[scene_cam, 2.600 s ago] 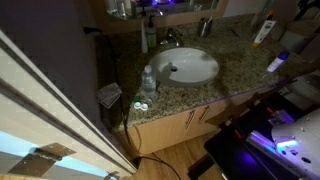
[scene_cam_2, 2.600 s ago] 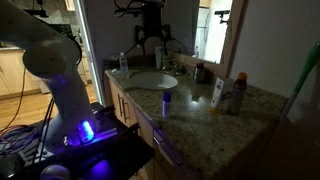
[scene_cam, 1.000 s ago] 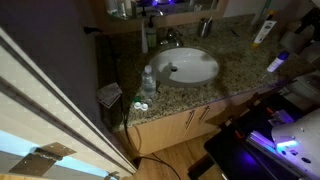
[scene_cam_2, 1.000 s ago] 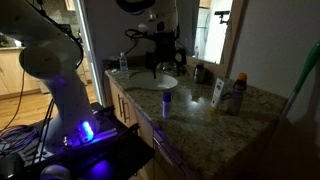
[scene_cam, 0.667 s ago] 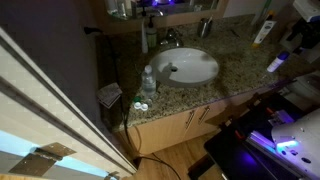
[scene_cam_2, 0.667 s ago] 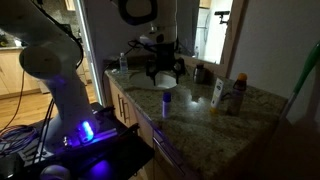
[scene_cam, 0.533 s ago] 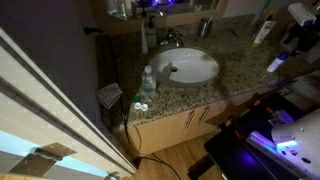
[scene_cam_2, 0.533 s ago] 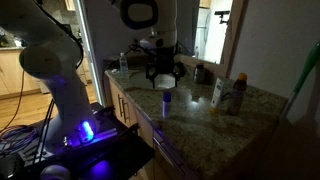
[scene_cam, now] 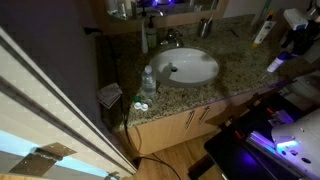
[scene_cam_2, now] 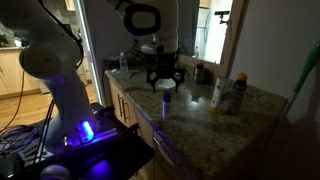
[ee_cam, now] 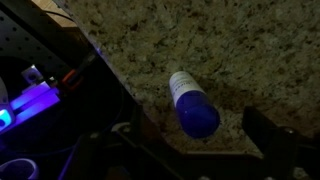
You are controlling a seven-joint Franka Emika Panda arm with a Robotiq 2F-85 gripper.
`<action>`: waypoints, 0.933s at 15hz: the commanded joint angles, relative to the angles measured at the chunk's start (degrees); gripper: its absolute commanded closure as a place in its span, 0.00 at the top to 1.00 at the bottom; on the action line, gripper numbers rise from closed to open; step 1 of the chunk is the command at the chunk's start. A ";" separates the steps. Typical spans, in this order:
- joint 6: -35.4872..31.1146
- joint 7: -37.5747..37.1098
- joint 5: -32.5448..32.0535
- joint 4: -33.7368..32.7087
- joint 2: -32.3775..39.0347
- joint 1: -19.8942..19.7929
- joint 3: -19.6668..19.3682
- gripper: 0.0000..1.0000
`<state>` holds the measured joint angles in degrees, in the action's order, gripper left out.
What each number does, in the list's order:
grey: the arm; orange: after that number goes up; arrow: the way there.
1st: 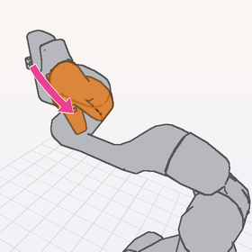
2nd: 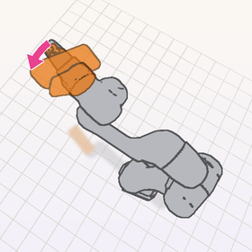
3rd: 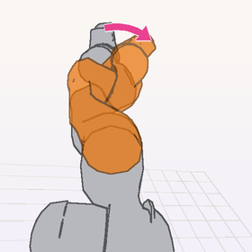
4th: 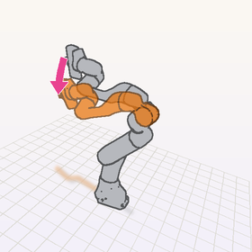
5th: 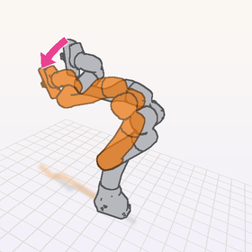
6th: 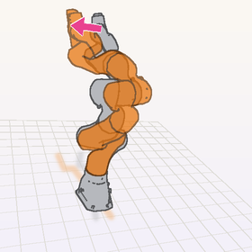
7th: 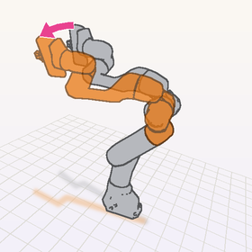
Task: Move the white tube to the left side of the counter, move the bottle with the blue lid to the left side of the counter
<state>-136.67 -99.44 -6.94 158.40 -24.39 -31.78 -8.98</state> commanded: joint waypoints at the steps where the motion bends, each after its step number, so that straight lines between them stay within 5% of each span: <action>1: -2.01 -0.52 -1.32 0.09 2.26 -1.46 -1.59 1.00; 14: -3.78 -0.83 0.63 -1.27 4.97 0.04 -3.03 1.00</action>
<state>-139.06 -99.60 -7.33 157.72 -21.32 -32.64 -12.51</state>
